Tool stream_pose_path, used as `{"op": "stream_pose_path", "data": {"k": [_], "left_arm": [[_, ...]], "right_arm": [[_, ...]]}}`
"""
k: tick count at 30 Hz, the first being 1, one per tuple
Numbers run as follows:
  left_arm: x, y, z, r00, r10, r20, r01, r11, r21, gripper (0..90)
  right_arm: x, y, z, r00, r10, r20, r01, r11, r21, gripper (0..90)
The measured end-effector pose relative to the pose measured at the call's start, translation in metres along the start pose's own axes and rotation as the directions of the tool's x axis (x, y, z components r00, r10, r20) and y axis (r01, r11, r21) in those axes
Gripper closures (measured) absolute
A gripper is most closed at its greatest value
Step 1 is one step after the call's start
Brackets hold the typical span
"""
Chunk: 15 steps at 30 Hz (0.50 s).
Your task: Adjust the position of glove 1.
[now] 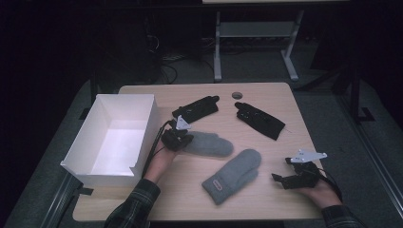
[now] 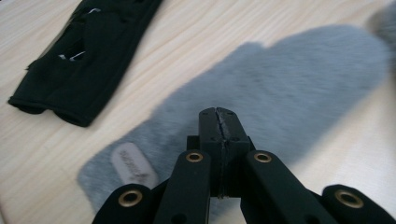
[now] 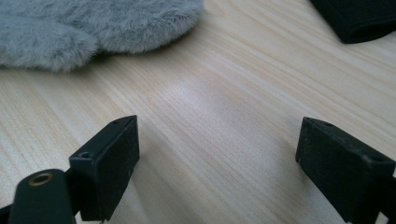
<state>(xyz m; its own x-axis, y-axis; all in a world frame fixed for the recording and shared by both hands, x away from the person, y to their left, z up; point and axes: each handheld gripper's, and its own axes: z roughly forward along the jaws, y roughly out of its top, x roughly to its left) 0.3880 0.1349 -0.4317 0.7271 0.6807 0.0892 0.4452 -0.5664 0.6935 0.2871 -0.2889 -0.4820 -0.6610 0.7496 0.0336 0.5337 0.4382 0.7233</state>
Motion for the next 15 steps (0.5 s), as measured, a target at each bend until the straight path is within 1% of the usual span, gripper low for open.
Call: {"op": "stream_pose_path", "data": {"k": [2, 3, 5, 6, 7, 9, 11, 12, 13, 14, 15], "left_arm": [[0.004, -0.001, 0.006, 1.0, 0.0, -0.001, 0.0, 0.9993, 0.037, 89.6], [0.004, -0.003, 0.01, 1.0, -0.006, 0.008, 0.005, 0.9986, 0.052, 89.6], [0.002, -0.005, 0.014, 0.9997, -0.013, 0.022, 0.011, 0.997, 0.077, 89.7], [0.002, -0.005, 0.014, 0.9997, -0.013, 0.022, 0.011, 0.997, 0.077, 89.7], [-0.002, -0.006, 0.015, 0.9995, -0.004, 0.032, 0.001, 0.9965, 0.083, 89.7], [-0.006, -0.006, 0.014, 0.9985, 0.009, 0.054, -0.014, 0.9953, 0.095, 89.7], [-0.012, -0.006, 0.012, 0.997, 0.004, 0.077, -0.012, 0.9951, 0.098, 89.7], [-0.018, -0.007, 0.011, 0.9955, 0.002, 0.095, -0.012, 0.9949, 0.1, 89.7], [-0.022, -0.007, 0.011, 0.9941, -0.004, 0.108, -0.006, 0.9951, 0.099, 89.7], [-0.022, -0.007, 0.011, 0.9941, -0.004, 0.108, -0.006, 0.9951, 0.099, 89.7], [-0.027, -0.007, 0.011, 0.992, -0.011, 0.126, -0.001, 0.9954, 0.096, 89.7]], "right_arm": [[0.0, 0.0, 0.0, 1.0, 0.001, 0.0, -0.001, 1.0, 0.0, 13.2], [0.0, 0.0, 0.0, 1.0, 0.001, 0.0, -0.001, 1.0, 0.0, 13.1], [0.0, 0.0, 0.0, 1.0, 0.001, 0.0, -0.001, 1.0, 0.0, 13.2], [0.0, 0.0, 0.0, 1.0, 0.001, 0.0, -0.001, 1.0, 0.0, 13.2], [0.0, 0.0, 0.0, 1.0, 0.001, 0.0, -0.001, 1.0, 0.0, 13.2], [0.0, 0.0, 0.0, 1.0, 0.001, 0.0, -0.001, 1.0, 0.0, 13.2], [0.0, 0.0, 0.0, 1.0, 0.002, 0.001, -0.002, 1.0, 0.0, 13.2], [0.0, 0.0, 0.0, 1.0, 0.003, 0.002, -0.003, 1.0, -0.001, 13.2], [0.0, 0.0, 0.001, 1.0, 0.004, 0.002, -0.004, 1.0, -0.001, 13.2], [0.0, 0.0, 0.001, 1.0, 0.004, 0.002, -0.004, 1.0, -0.001, 13.2], [0.0, 0.001, 0.001, 1.0, 0.005, 0.002, -0.005, 1.0, 0.0, 13.2]]}}
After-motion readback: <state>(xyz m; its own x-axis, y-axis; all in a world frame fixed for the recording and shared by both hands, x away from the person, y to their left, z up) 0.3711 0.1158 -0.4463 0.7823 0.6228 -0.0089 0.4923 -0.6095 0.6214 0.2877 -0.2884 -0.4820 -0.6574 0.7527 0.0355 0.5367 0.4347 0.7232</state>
